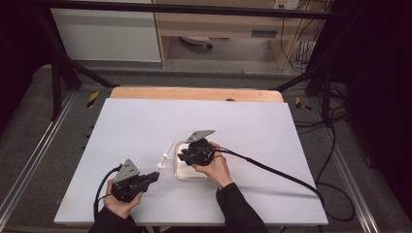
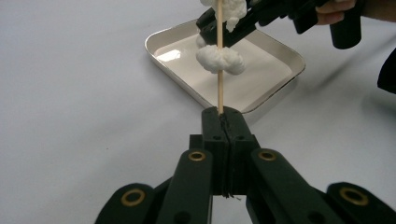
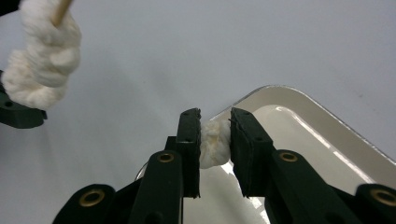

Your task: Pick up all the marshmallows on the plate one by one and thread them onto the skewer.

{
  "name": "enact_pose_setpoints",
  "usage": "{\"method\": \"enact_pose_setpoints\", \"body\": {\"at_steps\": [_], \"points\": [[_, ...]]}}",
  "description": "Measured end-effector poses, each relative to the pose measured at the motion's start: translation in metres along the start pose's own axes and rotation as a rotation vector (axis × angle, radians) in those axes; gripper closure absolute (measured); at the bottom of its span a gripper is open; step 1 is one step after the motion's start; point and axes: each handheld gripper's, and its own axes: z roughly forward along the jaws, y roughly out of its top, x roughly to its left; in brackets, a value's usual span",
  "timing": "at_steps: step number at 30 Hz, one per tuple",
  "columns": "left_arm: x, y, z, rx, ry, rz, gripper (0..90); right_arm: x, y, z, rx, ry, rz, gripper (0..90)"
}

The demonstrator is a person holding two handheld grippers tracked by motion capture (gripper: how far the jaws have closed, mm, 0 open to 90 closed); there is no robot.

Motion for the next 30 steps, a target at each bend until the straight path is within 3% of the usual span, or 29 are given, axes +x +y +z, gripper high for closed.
{"method": "enact_pose_setpoints", "body": {"at_steps": [15,23,30], "points": [[-0.007,0.0,0.003,0.006,-0.023,0.04,88.9,-0.011,0.001,-0.05,-0.142,0.054,0.059,75.3],[-0.011,0.001,0.003,-0.005,-0.04,0.062,89.0,-0.014,0.011,-0.08,-0.232,0.095,0.079,75.6],[-0.017,0.001,0.005,-0.013,-0.055,0.08,89.0,-0.016,0.017,-0.094,-0.282,0.141,0.111,76.4]]}}
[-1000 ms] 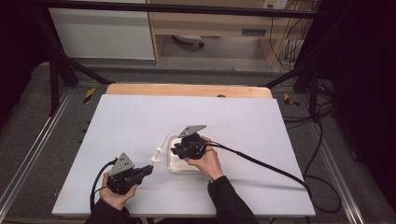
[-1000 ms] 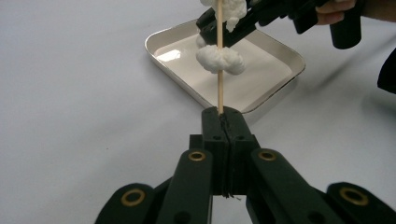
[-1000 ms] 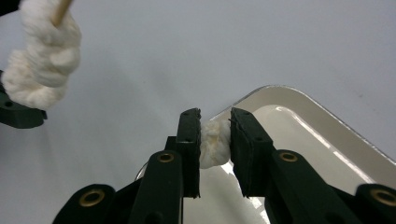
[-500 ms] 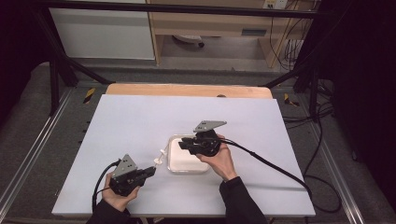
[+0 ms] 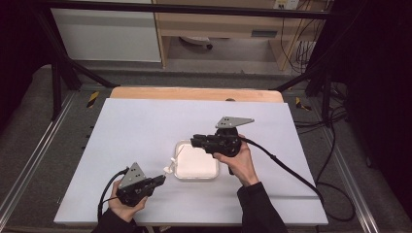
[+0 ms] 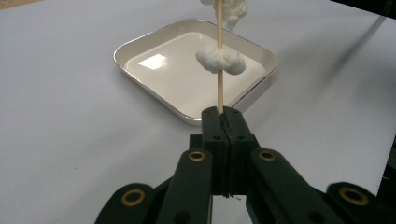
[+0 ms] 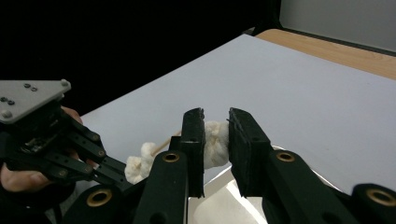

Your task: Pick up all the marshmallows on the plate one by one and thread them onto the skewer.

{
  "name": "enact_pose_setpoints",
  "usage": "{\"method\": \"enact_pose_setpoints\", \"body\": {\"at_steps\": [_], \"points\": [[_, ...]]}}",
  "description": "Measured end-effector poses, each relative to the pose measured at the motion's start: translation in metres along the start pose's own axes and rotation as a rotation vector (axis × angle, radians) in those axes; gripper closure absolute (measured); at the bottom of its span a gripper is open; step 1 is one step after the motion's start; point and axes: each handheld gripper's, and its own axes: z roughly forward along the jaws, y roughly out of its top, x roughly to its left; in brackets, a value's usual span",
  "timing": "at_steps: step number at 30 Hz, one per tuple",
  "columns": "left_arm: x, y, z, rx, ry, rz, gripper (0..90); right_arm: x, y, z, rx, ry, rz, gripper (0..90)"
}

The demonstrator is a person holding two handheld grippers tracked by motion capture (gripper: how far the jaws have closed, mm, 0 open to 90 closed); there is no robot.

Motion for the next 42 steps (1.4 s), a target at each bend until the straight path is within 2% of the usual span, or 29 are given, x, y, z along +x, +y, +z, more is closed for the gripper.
{"method": "enact_pose_setpoints", "body": {"at_steps": [5,16,29,42], "points": [[-0.003,0.0,0.001,0.003,-0.009,0.019,88.9,0.0,0.002,-0.001,-0.024,0.047,0.026,76.7],[-0.004,0.001,0.001,-0.002,-0.015,0.029,89.0,0.0,0.001,0.002,-0.025,0.101,0.053,76.9],[-0.005,-0.001,0.002,-0.004,-0.01,0.033,89.0,0.0,-0.005,0.01,0.008,0.133,0.075,78.3],[-0.006,-0.002,0.002,-0.019,-0.012,0.044,89.0,0.001,-0.01,0.016,-0.029,0.178,0.124,80.3]]}}
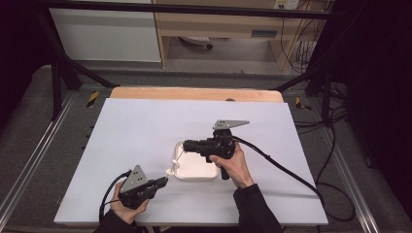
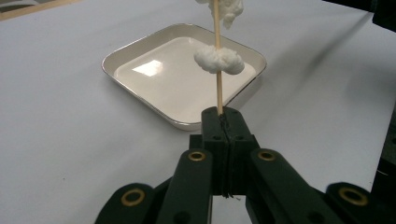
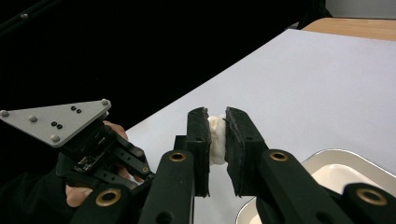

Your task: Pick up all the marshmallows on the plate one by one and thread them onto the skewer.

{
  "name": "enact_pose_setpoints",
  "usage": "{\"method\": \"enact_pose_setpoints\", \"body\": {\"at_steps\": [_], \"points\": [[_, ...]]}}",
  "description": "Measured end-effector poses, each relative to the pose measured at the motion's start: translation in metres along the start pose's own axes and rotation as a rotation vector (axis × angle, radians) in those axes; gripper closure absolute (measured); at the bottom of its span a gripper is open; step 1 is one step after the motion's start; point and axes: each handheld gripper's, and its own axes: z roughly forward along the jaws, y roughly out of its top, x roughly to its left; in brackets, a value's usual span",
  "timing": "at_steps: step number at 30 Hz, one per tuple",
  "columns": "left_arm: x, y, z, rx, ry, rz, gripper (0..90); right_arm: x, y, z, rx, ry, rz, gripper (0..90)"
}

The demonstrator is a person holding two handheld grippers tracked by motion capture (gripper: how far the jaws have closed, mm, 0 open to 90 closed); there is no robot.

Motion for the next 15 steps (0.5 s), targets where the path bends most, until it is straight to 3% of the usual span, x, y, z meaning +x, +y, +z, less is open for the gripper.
{"method": "enact_pose_setpoints", "body": {"at_steps": [15], "points": [[-0.004,0.0006,0.0021,0.009,0.009,0.02,89.2,0.0021,-0.0055,0.0043,-0.016,0.044,0.009,81.9]]}}
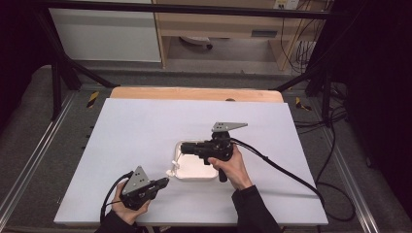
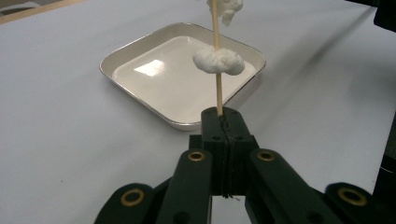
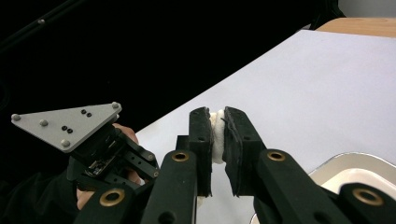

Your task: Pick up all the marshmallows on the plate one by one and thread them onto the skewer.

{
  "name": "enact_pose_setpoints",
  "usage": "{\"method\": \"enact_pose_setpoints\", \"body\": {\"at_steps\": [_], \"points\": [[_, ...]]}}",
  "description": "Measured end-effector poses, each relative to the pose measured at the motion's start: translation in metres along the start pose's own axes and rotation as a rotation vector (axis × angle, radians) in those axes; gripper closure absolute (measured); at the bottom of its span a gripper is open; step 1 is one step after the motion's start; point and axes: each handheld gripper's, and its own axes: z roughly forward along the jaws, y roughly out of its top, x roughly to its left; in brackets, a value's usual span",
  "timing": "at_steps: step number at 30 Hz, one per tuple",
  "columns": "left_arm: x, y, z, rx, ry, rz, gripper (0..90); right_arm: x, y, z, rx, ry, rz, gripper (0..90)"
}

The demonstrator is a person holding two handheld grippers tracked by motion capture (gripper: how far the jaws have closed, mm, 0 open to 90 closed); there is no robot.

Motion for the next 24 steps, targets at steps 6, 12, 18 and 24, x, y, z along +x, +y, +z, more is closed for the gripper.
{"method": "enact_pose_setpoints", "body": {"at_steps": [6,12,18,24], "points": [[-0.0004,0.0004,0.0011,0.008,0.0,-0.015,89.3,0.0008,-0.0016,0.0009,0.004,0.006,-0.005,82.0],[0.0001,0.001,0.0009,0.013,0.006,-0.018,89.3,0.0018,-0.0028,0.0014,0.004,0.008,-0.009,82.1],[0.0001,0.0006,0.0011,0.014,0.009,-0.024,89.4,0.0024,-0.005,0.0026,0.007,0.0,-0.018,82.4],[0.0001,0.0006,0.0008,0.014,0.01,-0.027,89.5,0.0038,-0.0061,0.0021,0.017,-0.01,-0.027,82.6]]}}
